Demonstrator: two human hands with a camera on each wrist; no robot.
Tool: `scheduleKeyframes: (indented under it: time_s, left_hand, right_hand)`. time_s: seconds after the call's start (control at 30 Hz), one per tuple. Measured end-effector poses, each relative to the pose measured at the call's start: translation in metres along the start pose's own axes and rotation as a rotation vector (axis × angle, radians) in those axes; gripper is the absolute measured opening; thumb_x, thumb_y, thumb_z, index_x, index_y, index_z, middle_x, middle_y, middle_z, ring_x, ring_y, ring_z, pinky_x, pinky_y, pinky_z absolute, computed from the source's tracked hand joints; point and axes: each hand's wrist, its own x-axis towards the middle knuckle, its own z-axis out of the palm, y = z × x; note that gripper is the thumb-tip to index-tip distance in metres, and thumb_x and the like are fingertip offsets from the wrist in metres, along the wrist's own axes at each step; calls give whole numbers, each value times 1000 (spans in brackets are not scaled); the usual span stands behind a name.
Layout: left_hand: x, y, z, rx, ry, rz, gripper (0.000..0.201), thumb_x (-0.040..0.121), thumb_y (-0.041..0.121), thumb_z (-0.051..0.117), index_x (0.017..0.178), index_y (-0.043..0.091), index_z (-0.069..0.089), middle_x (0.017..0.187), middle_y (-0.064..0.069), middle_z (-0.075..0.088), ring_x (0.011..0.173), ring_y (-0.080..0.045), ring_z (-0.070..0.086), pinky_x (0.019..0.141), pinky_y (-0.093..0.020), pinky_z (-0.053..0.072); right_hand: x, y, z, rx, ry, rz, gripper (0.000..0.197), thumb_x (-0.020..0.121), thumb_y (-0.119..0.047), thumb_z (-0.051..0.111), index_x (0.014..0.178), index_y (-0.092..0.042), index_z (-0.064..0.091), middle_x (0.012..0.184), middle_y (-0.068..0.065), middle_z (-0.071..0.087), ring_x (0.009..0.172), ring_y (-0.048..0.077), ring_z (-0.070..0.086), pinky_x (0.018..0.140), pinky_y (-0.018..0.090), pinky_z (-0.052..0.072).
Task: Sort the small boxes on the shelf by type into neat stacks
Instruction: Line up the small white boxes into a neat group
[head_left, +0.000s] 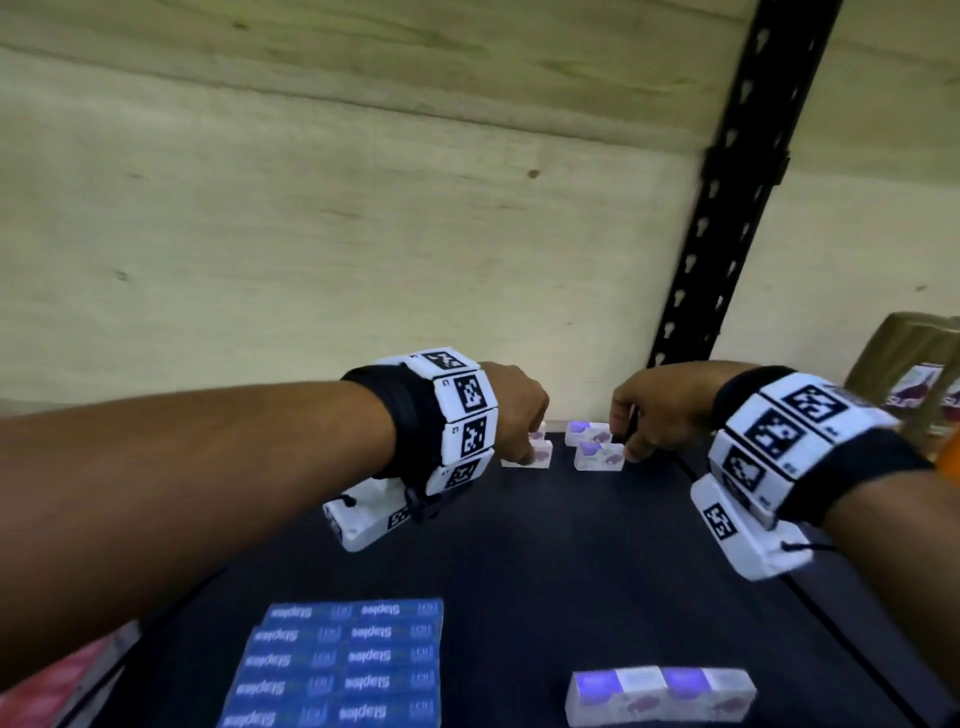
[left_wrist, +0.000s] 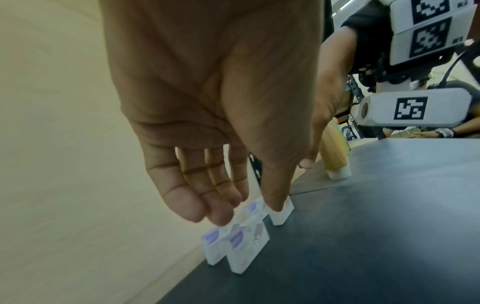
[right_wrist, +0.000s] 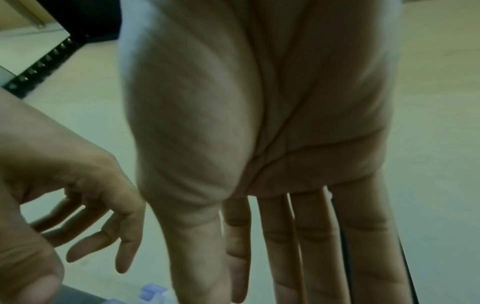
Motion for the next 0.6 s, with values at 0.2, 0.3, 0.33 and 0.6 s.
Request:
scheduleKeyframes:
  time_s: [0.2,0.3,0.33,0.6]
  left_hand:
    - [32,-8,5,87,-98,-18,46,86,43,69,120,13,66,116,-5,67,83,-20,54,48,-20,28]
    - [38,-3,5,134,-146,-13,41,89,39,68,119,11,66,110,-3,67,80,-18,53,45,-20,27]
    - [40,-2,5,161,-160,-13,38,90,37,68,117,11,66,104,-3,66,76,-18,53,45,-21,28]
    - [31,3,1,147,-172,14,18,89,32,70,95,16,65,90,1,58,75,-16,52,45,-21,29]
  right_hand:
    - [45,5,7,-25,-46,2,35,89,-26,70,123,-16,65,95,-5,60,70,8,54,66,21,47]
    - [55,4,10,-73,-126,10,40,91,-25,70,127,-11,63,79,-5,57,72,13,53,56,19,40]
    - [56,4,11,-92,-146,13,41,91,-25,69,128,-9,61,74,-5,54,69,12,52,52,15,37]
    - [67,-1,20,-185,-127,42,24,91,-21,68,109,-6,62,92,6,59,66,15,55,51,16,45]
